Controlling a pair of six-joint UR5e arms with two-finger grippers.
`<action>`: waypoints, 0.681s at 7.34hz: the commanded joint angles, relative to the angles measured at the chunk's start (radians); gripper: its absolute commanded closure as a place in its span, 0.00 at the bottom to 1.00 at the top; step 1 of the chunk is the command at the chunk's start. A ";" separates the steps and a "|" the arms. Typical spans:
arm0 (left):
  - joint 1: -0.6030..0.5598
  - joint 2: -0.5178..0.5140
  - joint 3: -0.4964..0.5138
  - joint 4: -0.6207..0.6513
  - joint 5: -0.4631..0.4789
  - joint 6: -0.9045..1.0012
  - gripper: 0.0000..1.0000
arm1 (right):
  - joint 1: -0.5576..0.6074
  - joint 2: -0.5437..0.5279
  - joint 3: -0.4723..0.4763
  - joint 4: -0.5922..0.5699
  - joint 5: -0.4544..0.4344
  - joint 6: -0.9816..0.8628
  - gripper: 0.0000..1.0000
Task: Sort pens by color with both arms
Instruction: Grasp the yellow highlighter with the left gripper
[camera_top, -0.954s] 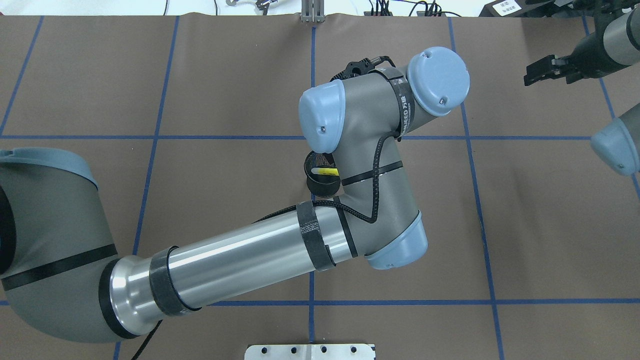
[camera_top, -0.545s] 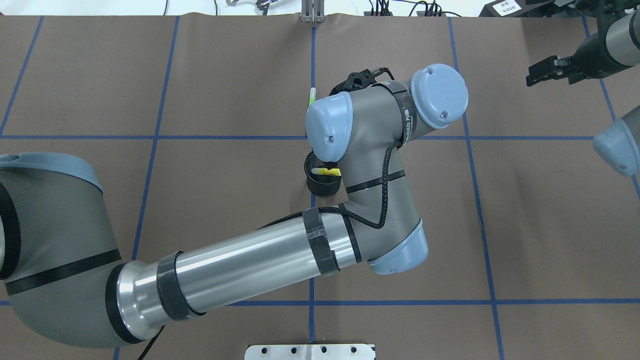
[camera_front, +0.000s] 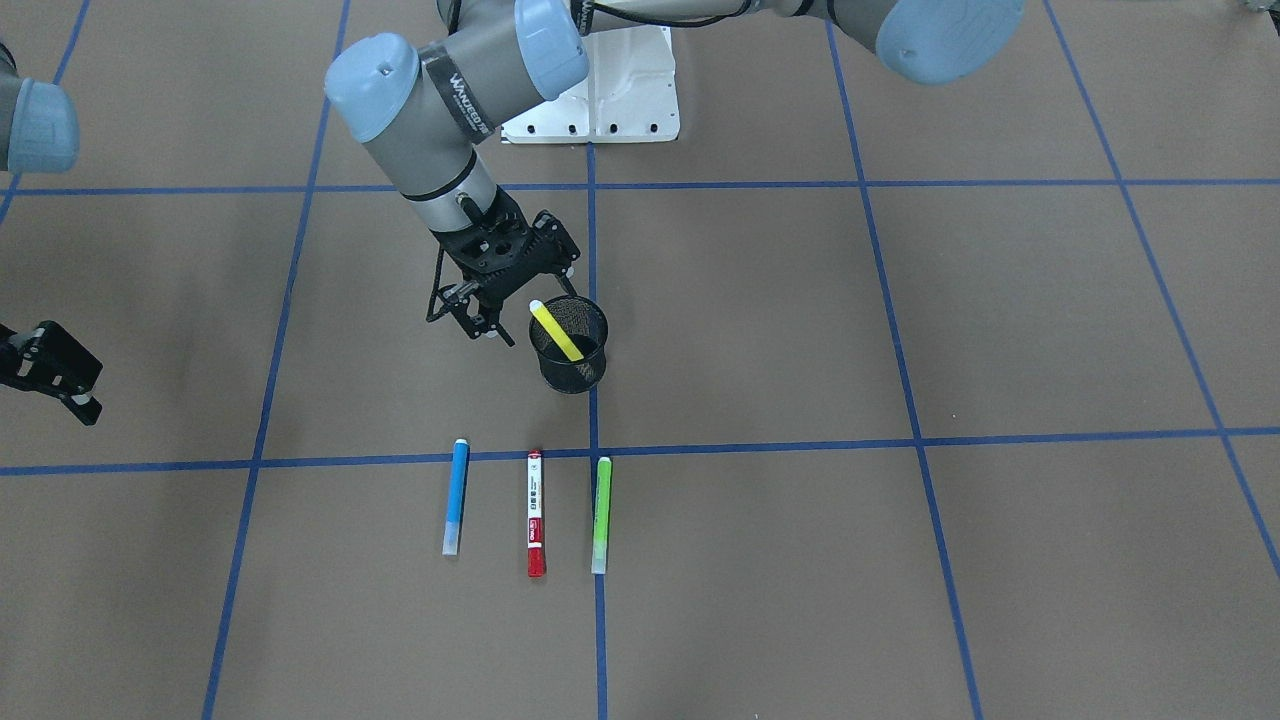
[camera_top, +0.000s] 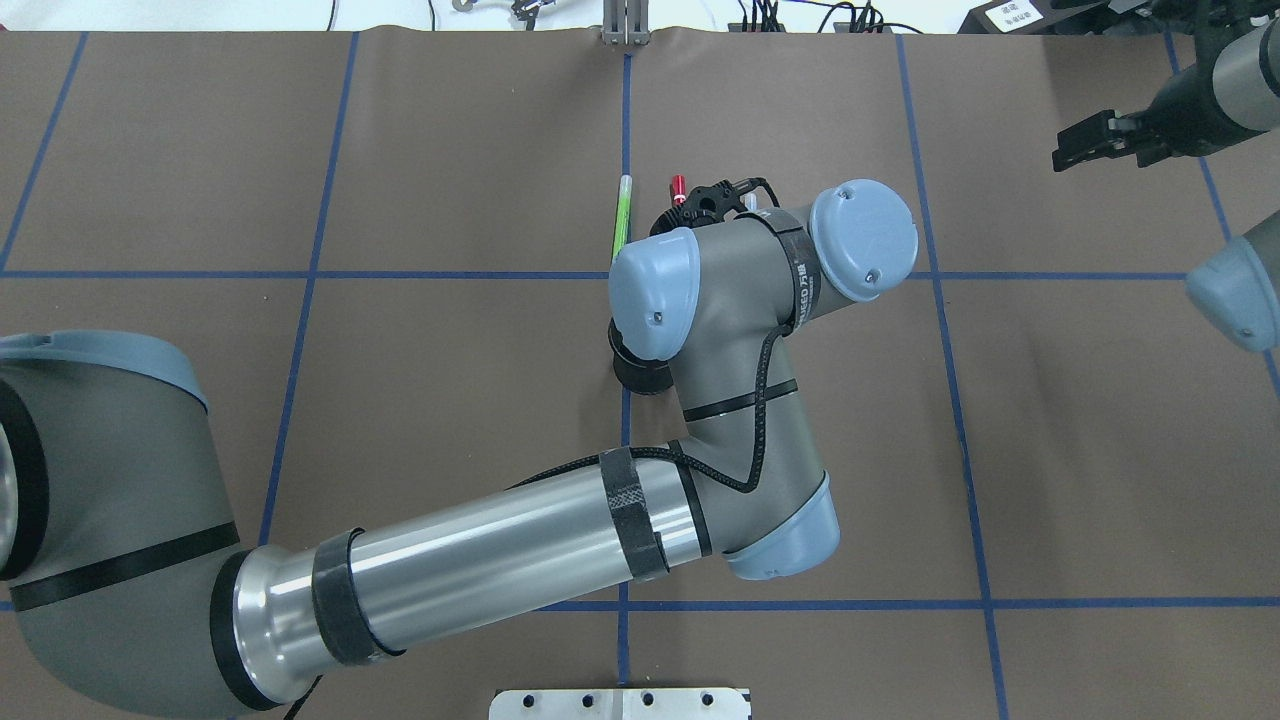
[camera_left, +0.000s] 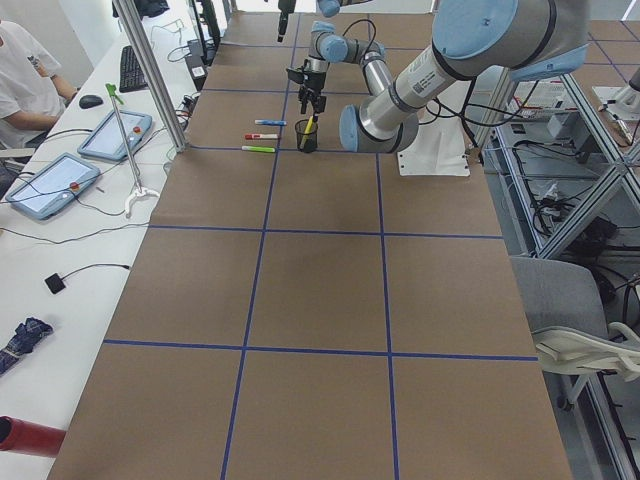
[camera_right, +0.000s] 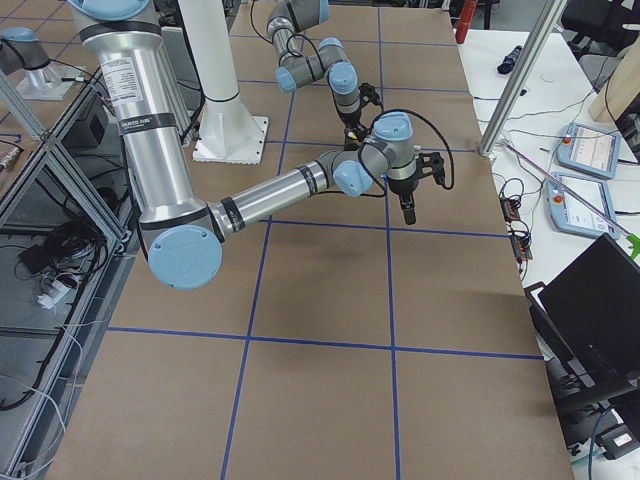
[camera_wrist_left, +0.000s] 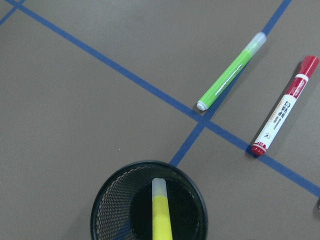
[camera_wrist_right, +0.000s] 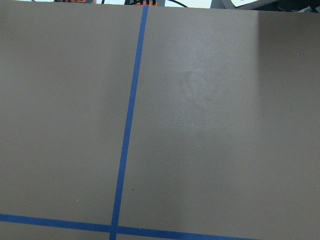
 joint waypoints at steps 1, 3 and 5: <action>0.009 0.002 -0.004 0.000 0.000 -0.003 0.41 | -0.002 0.000 -0.003 0.000 -0.006 0.000 0.02; 0.009 -0.002 -0.013 0.000 0.000 -0.002 0.55 | -0.002 0.002 -0.003 0.002 -0.007 0.000 0.02; 0.009 0.001 -0.013 0.001 0.000 -0.002 0.72 | -0.002 0.002 -0.003 0.002 -0.007 0.000 0.02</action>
